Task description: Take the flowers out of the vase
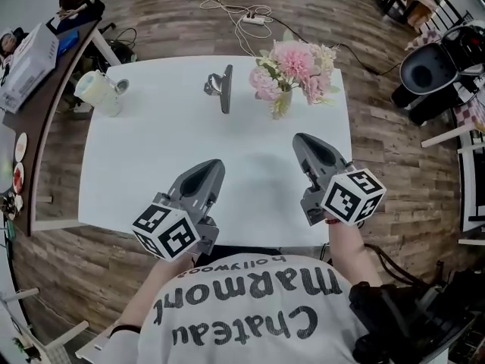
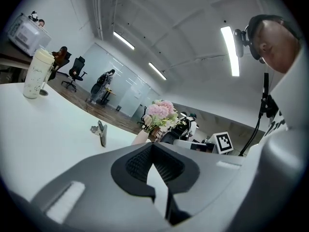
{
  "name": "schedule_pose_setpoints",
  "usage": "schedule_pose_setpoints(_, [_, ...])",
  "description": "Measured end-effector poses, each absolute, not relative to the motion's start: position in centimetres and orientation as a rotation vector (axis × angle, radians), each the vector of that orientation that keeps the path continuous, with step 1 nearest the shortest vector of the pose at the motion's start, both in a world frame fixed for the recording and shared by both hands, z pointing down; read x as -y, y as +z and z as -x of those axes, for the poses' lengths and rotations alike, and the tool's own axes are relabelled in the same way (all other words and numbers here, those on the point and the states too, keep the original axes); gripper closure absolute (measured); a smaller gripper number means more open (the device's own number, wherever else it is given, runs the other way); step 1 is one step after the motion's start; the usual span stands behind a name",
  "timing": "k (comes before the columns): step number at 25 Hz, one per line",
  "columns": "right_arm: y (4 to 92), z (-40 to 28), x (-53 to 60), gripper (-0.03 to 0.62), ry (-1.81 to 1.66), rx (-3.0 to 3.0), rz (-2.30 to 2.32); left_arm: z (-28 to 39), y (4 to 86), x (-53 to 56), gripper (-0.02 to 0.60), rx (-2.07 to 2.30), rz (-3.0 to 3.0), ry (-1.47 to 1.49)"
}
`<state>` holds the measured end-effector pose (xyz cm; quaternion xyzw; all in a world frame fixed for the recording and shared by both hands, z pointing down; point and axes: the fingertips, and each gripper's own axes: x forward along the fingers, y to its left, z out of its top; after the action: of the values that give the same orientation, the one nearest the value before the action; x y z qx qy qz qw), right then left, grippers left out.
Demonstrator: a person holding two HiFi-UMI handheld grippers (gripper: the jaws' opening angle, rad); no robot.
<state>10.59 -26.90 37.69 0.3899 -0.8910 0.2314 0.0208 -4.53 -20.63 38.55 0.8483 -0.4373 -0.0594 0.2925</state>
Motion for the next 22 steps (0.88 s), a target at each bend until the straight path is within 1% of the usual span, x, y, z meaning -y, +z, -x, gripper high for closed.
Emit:
schedule_pose_setpoints(5, [38.5, -11.0, 29.3, 0.579, 0.733, 2.733, -1.251, 4.0, 40.1, 22.7, 0.575, 1.112, -2.253, -0.146])
schedule_pose_setpoints(17, [38.9, -11.3, 34.6, 0.573, 0.624, 2.748, -1.404, 3.2, 40.6, 27.3, 0.575, 1.069, -2.279, -0.140])
schedule_pose_setpoints(18, [39.1, -11.2, 35.0, 0.494, 0.605, 2.736, -1.416, 3.3, 40.6, 27.5, 0.575, 1.071, -2.278, -0.135])
schedule_pose_setpoints(19, [39.2, -11.1, 35.3, 0.439, 0.586, 2.725, -1.424, 3.3, 40.6, 27.6, 0.575, 1.072, -2.281, -0.131])
schedule_pose_setpoints(22, [39.3, -10.9, 36.4, 0.436, 0.536, 2.716, -1.444, 3.6, 40.8, 27.7, 0.575, 1.074, -2.288, -0.114])
